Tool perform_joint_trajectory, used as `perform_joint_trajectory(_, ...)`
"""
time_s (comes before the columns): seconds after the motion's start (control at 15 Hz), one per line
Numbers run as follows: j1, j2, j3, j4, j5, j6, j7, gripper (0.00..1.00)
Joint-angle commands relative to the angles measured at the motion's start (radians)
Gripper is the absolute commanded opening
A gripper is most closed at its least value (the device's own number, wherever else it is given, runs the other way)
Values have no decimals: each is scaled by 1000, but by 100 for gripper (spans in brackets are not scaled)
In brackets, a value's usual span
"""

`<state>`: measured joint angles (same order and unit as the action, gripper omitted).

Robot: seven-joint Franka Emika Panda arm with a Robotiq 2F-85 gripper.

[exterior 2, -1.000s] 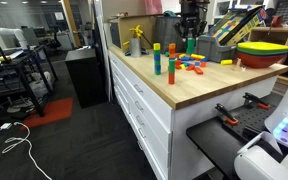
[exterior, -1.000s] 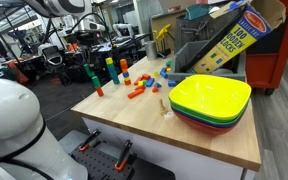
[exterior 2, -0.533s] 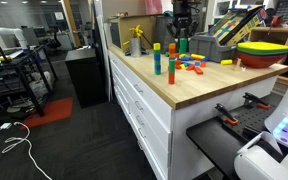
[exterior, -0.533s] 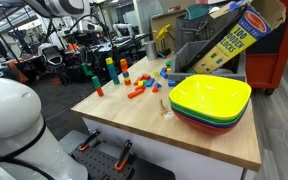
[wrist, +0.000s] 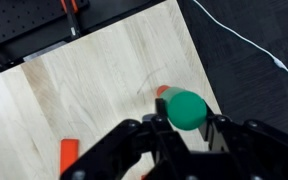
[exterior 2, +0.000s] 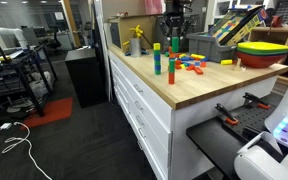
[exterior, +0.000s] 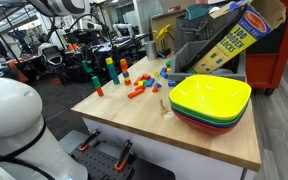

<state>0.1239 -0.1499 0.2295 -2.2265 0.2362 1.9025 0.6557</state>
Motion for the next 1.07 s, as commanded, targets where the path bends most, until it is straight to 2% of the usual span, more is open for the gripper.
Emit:
perform_joint_trajectory(0.0, 9, 46, -4, 52, -21, 10, 41, 8)
perform_joint_trajectory(1.0, 12, 118, -27, 92, -82, 29, 42, 8)
